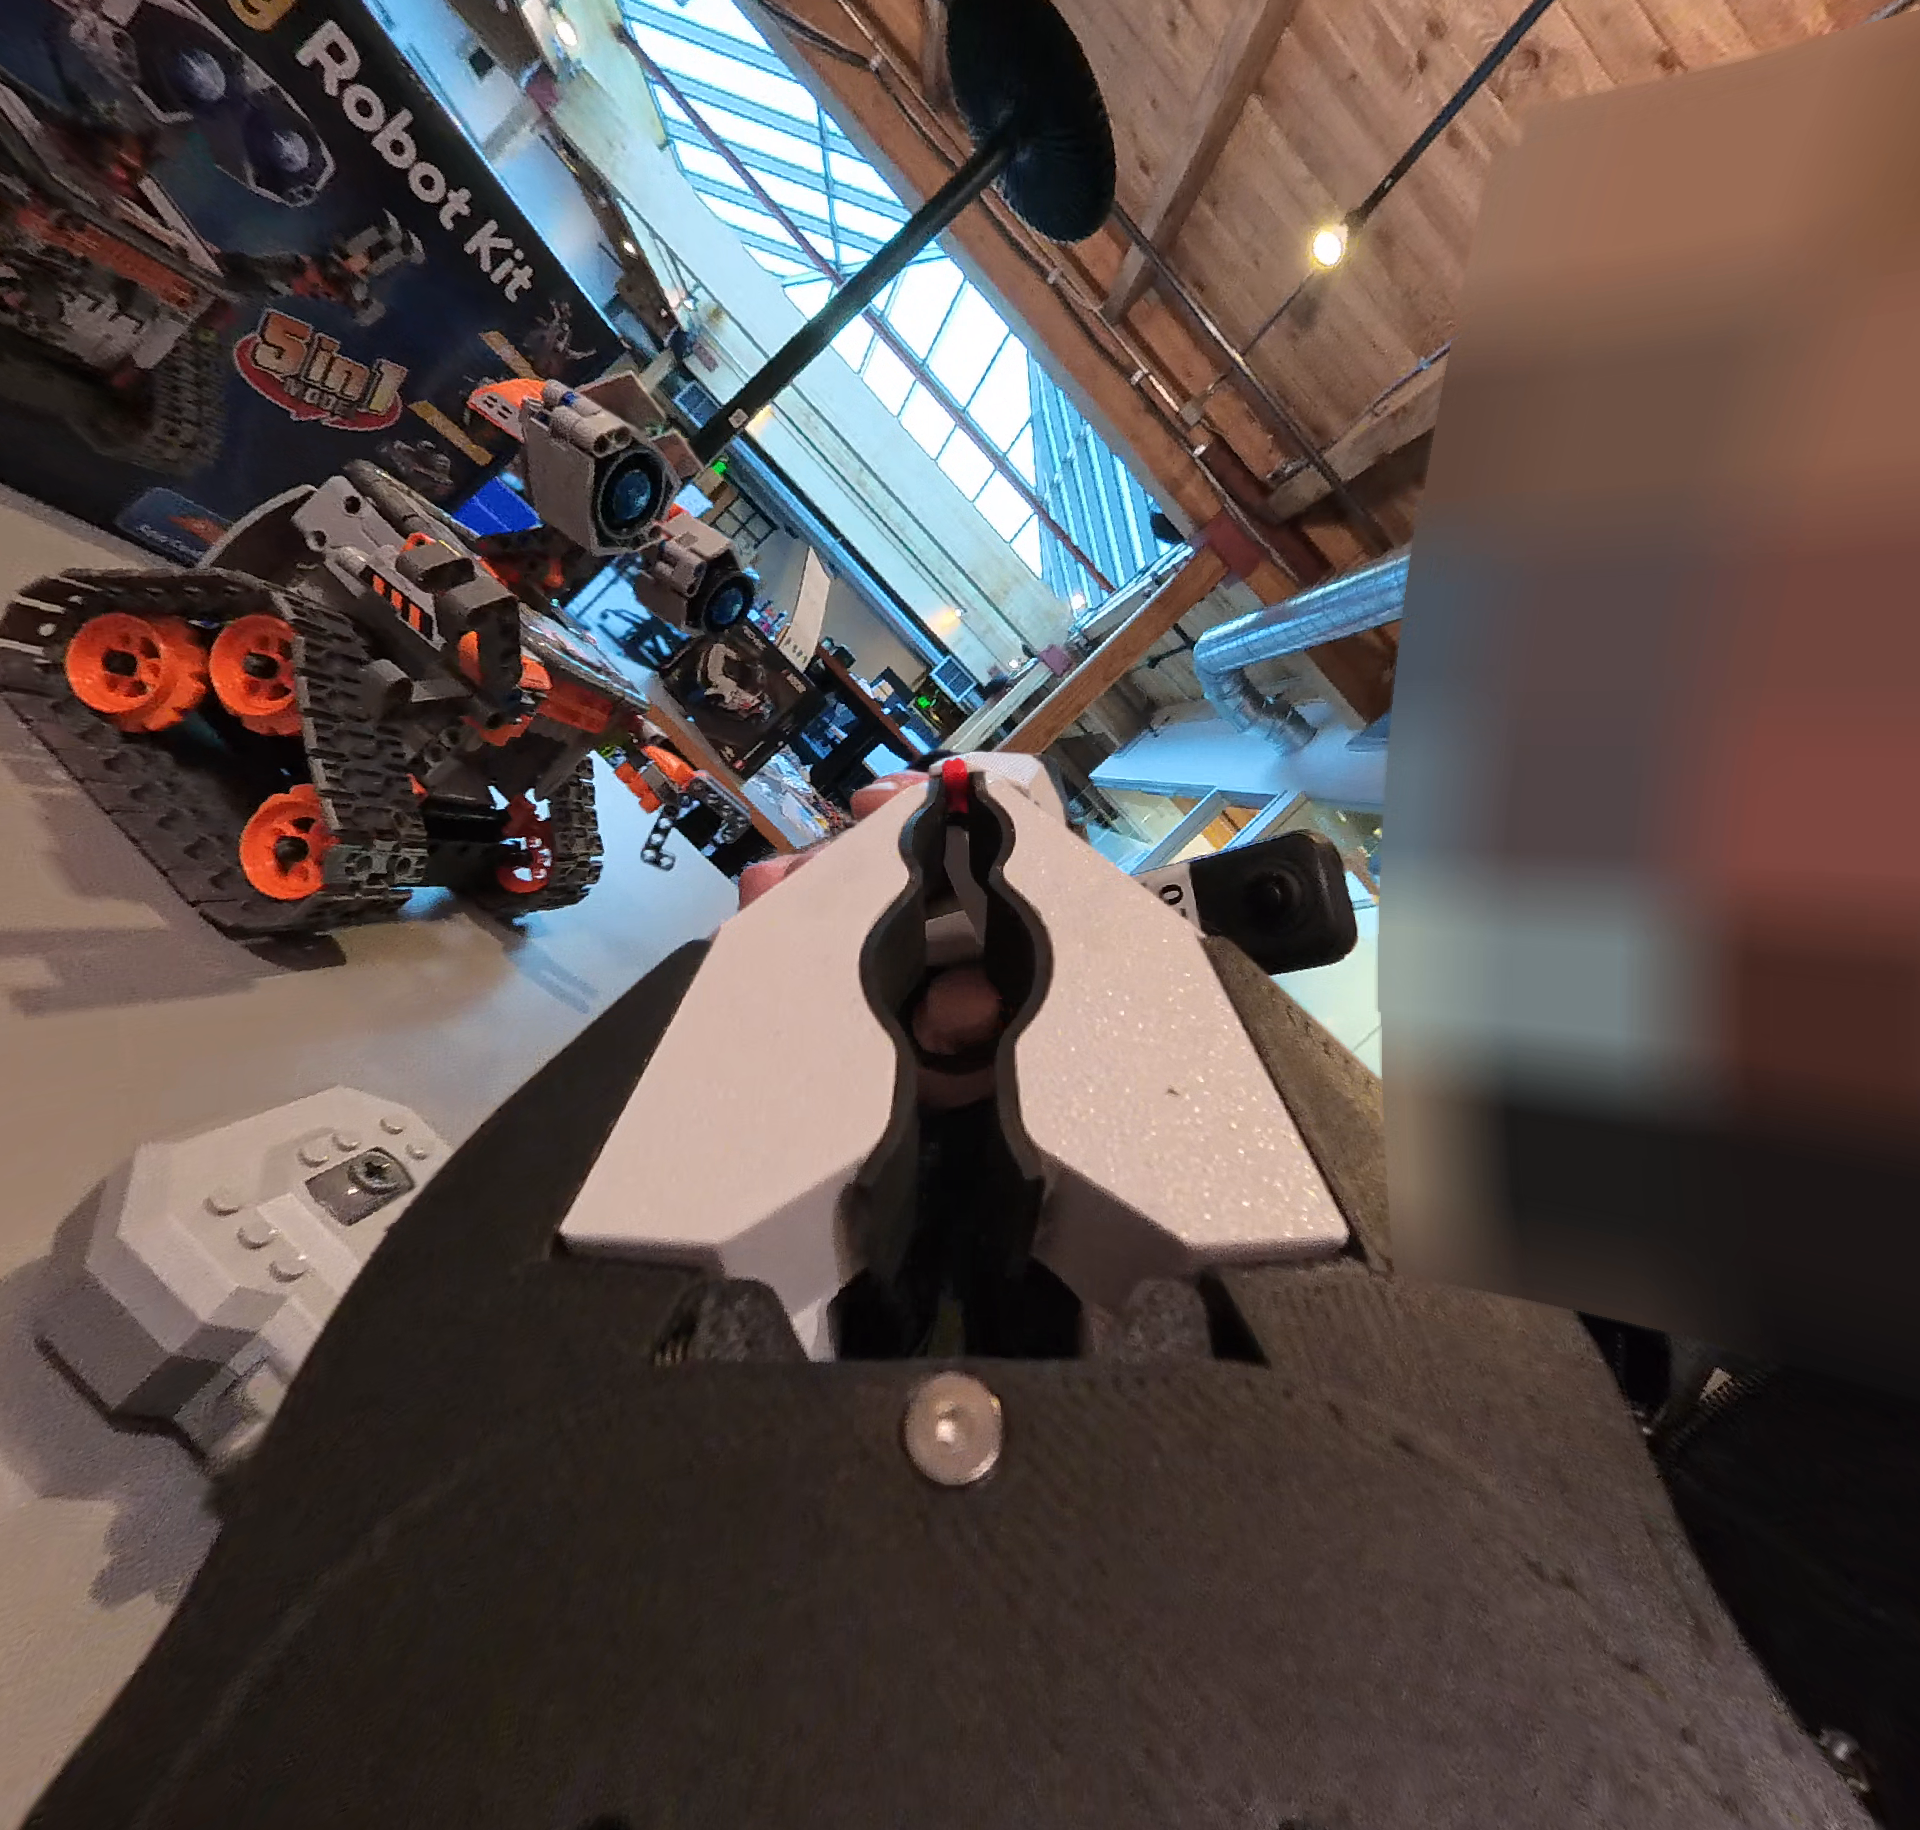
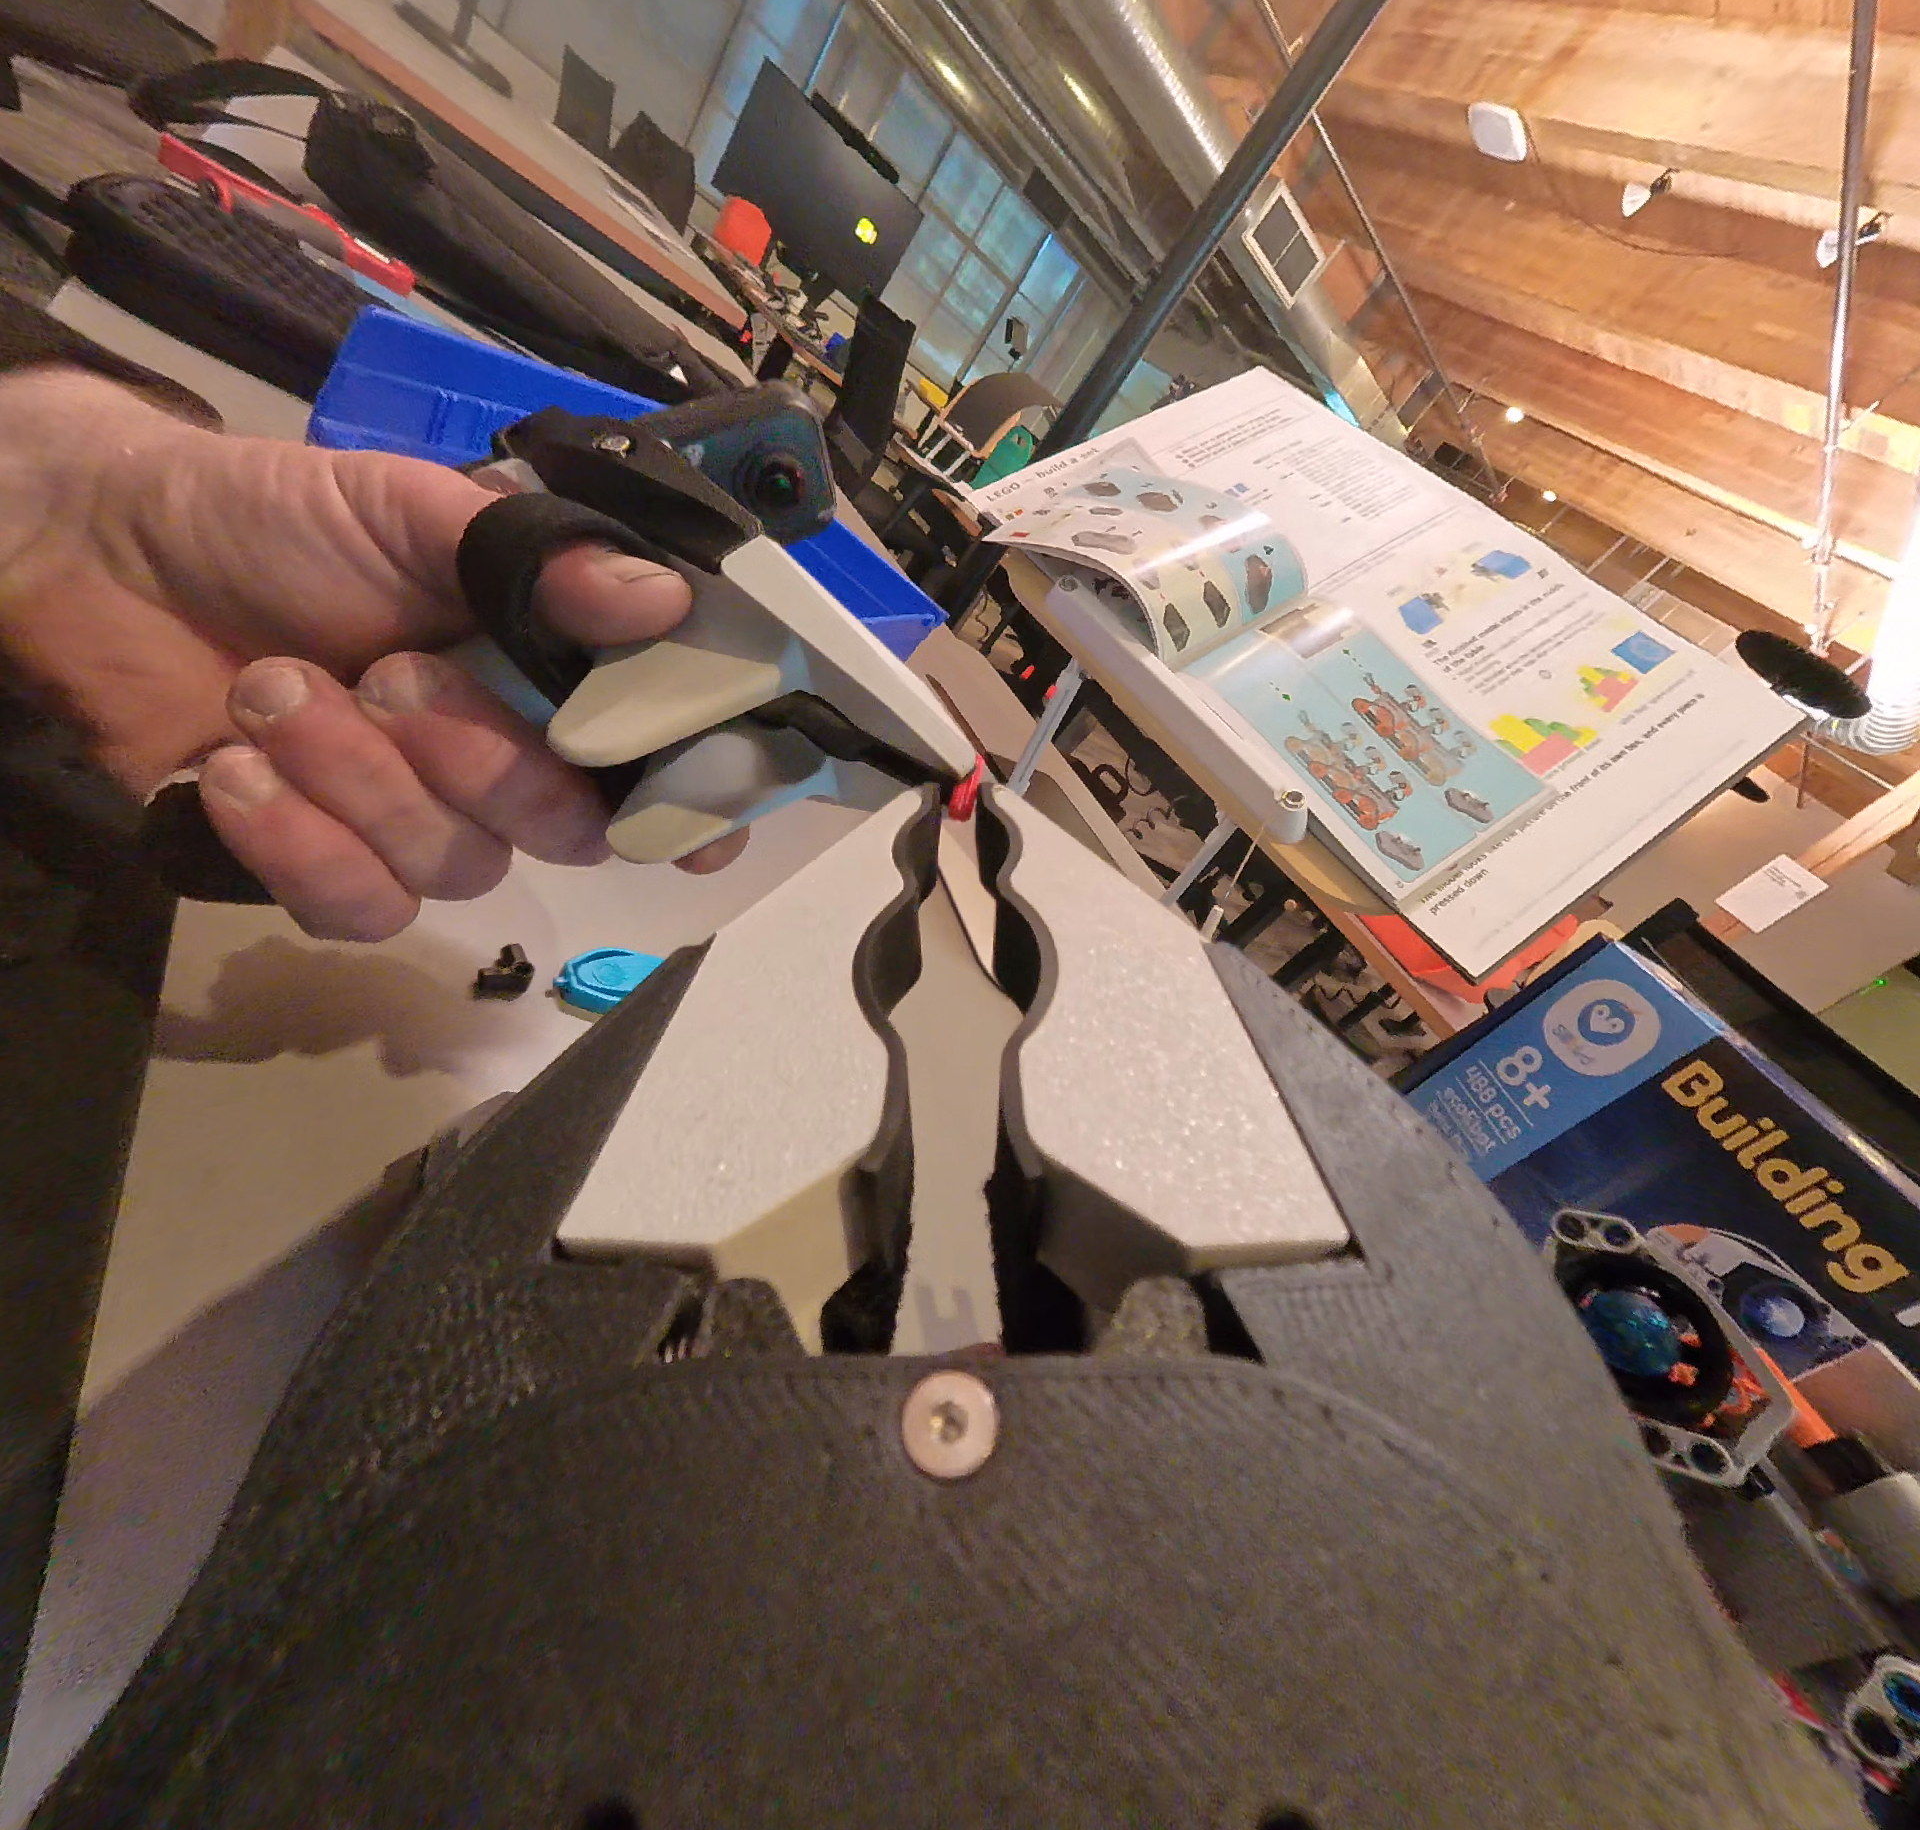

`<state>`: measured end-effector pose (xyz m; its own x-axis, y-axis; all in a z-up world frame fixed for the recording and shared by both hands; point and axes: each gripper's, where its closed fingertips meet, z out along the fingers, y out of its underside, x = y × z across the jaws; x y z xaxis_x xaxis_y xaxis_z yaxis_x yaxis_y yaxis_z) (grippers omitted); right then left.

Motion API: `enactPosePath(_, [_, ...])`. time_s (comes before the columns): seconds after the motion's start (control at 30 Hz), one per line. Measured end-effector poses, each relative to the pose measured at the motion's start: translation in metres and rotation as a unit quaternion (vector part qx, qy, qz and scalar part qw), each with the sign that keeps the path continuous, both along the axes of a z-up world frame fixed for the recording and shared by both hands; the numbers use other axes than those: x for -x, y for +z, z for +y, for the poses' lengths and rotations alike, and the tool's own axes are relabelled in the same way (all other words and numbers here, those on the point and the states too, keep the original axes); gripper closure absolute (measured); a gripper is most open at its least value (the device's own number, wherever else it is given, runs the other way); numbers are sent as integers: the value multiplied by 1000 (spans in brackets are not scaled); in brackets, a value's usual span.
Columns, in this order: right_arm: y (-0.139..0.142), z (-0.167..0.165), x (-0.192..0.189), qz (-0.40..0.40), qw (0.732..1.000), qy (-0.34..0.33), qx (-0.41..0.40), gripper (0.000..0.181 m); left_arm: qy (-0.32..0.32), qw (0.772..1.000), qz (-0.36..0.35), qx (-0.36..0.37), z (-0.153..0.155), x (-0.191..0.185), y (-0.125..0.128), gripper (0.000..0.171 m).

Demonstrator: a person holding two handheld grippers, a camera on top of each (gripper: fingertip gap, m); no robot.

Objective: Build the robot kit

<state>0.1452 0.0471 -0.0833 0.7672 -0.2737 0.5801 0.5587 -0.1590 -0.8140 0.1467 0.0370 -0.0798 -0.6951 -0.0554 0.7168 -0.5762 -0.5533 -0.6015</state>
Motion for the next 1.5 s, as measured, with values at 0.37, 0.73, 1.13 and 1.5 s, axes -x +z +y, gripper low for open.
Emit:
enactPosePath(0.37, [0,-6,0,12,999,17,26,180,44,997,30,-47,7,-5,-20,163])
enactPosePath(0.73, [-88,-14,-15,106,920,85,367,180,55,781,-216,-584,-4,19,-120,146])
enactPosePath(1.13, [-120,-15,-19,155,827,106,529,180,34,779,-196,-595,-13,26,-140,165])
enactPosePath(1.5, [-131,-25,-21,171,784,98,588,180,73,739,-214,-634,-36,23,-140,166])
